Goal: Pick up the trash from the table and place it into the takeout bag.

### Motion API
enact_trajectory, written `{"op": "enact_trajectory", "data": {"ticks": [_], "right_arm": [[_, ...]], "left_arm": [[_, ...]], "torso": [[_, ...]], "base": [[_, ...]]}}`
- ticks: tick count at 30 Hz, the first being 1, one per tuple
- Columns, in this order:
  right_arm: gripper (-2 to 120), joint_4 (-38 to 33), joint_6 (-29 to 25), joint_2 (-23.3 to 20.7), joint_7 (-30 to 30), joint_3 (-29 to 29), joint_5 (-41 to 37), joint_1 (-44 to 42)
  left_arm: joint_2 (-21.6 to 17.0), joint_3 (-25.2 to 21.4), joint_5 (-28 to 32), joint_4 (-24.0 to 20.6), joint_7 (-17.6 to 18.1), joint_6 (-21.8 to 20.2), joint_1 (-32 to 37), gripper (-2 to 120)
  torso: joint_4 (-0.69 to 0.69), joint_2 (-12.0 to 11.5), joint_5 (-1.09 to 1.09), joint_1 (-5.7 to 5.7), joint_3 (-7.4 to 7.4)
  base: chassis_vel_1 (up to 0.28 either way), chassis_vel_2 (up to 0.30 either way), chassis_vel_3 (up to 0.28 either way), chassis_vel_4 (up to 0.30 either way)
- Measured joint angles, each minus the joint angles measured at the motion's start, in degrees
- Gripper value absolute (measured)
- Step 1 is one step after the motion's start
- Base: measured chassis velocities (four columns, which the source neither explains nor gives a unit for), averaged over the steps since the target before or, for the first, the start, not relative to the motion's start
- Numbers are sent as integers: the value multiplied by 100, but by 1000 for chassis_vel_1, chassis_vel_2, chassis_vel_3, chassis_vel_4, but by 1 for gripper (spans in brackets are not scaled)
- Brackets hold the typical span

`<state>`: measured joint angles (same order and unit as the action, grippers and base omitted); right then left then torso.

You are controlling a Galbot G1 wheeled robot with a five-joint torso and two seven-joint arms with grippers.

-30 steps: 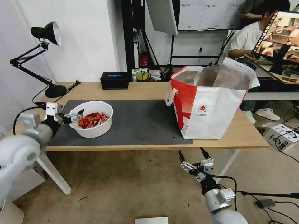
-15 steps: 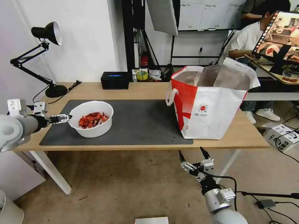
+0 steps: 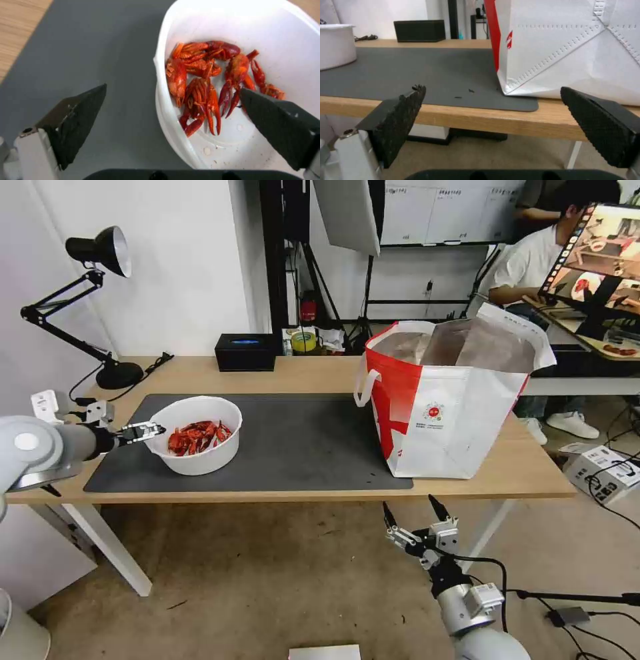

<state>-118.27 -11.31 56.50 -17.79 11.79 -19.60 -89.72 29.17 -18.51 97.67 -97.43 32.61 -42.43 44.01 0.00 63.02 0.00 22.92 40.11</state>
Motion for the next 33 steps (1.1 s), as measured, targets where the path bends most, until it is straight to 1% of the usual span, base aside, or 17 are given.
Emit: {"op": "enact_trajectory", "data": {"ticks": [7, 11, 19, 21, 22, 23, 25, 26, 29, 30, 33], "right_arm": [[100, 1, 0, 0, 0, 0, 0, 0], [100, 1, 0, 0, 0, 0, 0, 0], [100, 1, 0, 0, 0, 0, 0, 0], [100, 1, 0, 0, 0, 0, 0, 0], [100, 1, 0, 0, 0, 0, 0, 0], [100, 1, 0, 0, 0, 0, 0, 0], [100, 1, 0, 0, 0, 0, 0, 0], [100, 1, 0, 0, 0, 0, 0, 0], [100, 1, 0, 0, 0, 0, 0, 0], [100, 1, 0, 0, 0, 0, 0, 0], [100, 1, 0, 0, 0, 0, 0, 0]], "left_arm": [[126, 329, -29, 222, 164, 15, -229, 100], [185, 444, -29, 260, 273, 18, -286, 100], [246, 606, -14, 325, 368, 22, -414, 100], [283, 684, 46, 358, 565, 24, -494, 100], [283, 684, 46, 358, 565, 24, -494, 100], [298, 716, 69, 366, 690, 28, -524, 98], [310, 745, 130, 359, 830, 35, -544, 96], [310, 745, 130, 359, 830, 35, -544, 96], [302, 801, 174, 352, 889, 41, -573, 86], [302, 801, 174, 352, 889, 41, -573, 86], [296, 840, 204, 362, 889, 52, -609, 74]], "torso": [[1, 0, 0, 0, 0], [0, 0, 0, 0, 0], [0, 0, 0, 0, 0], [0, 0, 0, 0, 0], [0, 0, 0, 0, 0], [0, 0, 2, 0, 0], [1, 1, 2, 0, -1], [1, 1, 2, 0, -1], [1, 1, 2, -1, -1], [1, 1, 2, -1, -1], [1, 2, 1, -1, -1]], "base": [[0, 0, 0, 0], [0, 0, 0, 0], [0, 0, 0, 0], [0, 0, 0, 0], [0, 0, 0, 0], [0, 0, 0, 0], [0, 0, 0, 0], [0, 0, 0, 0], [0, 0, 0, 0], [0, 0, 0, 0], [0, 0, 0, 0]]}}
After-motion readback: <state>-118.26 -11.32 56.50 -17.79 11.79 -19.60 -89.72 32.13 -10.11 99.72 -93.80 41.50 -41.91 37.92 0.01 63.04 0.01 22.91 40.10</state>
